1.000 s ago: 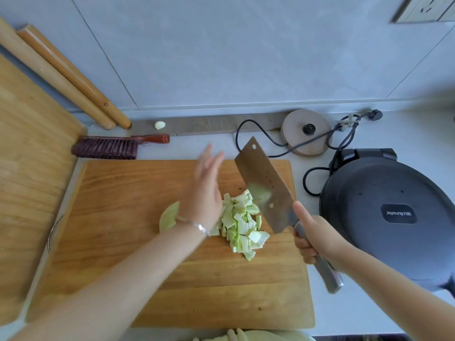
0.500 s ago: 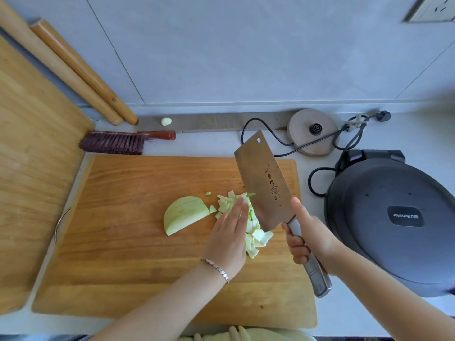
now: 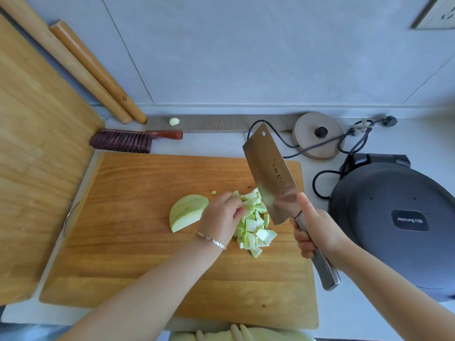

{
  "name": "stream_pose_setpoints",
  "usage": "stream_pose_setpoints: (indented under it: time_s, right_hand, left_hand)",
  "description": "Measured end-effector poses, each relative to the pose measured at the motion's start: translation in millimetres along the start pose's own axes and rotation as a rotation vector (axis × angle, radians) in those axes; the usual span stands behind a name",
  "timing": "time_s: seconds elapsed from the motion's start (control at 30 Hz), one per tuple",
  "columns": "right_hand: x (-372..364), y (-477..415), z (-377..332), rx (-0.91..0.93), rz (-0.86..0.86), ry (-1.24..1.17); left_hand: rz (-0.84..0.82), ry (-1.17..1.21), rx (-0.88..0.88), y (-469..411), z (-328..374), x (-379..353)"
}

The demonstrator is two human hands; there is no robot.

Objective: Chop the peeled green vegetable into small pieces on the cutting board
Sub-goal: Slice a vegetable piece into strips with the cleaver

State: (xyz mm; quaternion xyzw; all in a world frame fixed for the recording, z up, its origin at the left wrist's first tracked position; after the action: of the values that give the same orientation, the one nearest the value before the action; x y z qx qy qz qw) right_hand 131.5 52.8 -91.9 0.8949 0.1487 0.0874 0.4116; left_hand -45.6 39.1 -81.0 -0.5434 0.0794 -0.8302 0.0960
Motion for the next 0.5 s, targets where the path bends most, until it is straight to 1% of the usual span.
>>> stream_pose_setpoints:
  time_s: [0.03, 0.07, 0.1, 0.13, 0.17, 0.2, 0.23, 0.27, 0.37, 0.5]
  right_hand:
    - [-1, 1, 1, 0.003, -0.003, 0.005]
    - [-3, 1, 2, 0.007, -0.006, 0.017]
    - [-3, 2, 2, 0.012, -0.009, 0.034]
    - [-4, 2, 2, 0.019, -0.010, 0.053]
    - [-4, 3, 1, 0.027, -0.010, 0.073]
    - [-4, 3, 1, 0.032, -0.010, 0.089]
    - [-4, 4, 1, 0.034, -0.011, 0.100]
    - [-5, 4, 1, 0.032, -0.013, 0.108]
    - [-11, 3, 3, 0.023, -0.028, 0.127]
    - [-21, 2, 4, 0.011, -0.050, 0.136]
  left_hand:
    - [0.014, -0.020, 0.046, -5, -7, 8]
    - [0.020, -0.090, 0.079, -10, -16, 13]
    - [-0.017, -0.212, 0.118, -13, -27, 16]
    - [-0.138, -0.337, 0.170, -14, -43, 11]
    - [-0.315, -0.433, 0.226, -11, -63, 3]
    - [-0.490, -0.473, 0.283, -4, -82, -3]
    - [-0.615, -0.458, 0.331, 3, -98, -7]
    - [-0.682, -0.417, 0.364, 9, -110, -10]
    - [-0.726, -0.344, 0.365, 20, -124, -20]
    - [-0.658, -0.388, 0.329, 24, -120, -27]
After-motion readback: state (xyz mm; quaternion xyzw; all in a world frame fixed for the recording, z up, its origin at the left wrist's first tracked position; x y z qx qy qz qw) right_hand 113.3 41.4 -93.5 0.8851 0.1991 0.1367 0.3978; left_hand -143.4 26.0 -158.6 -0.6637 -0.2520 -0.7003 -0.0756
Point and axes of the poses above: each hand's wrist, its own y-axis away from the middle knuckle, its own x-axis out of the back of the hand, z = x × y, the point moved 8 cm from there along -y, towards the middle knuckle, and after that the axes turned 9 degrees about -y, right-handed, at the moved point
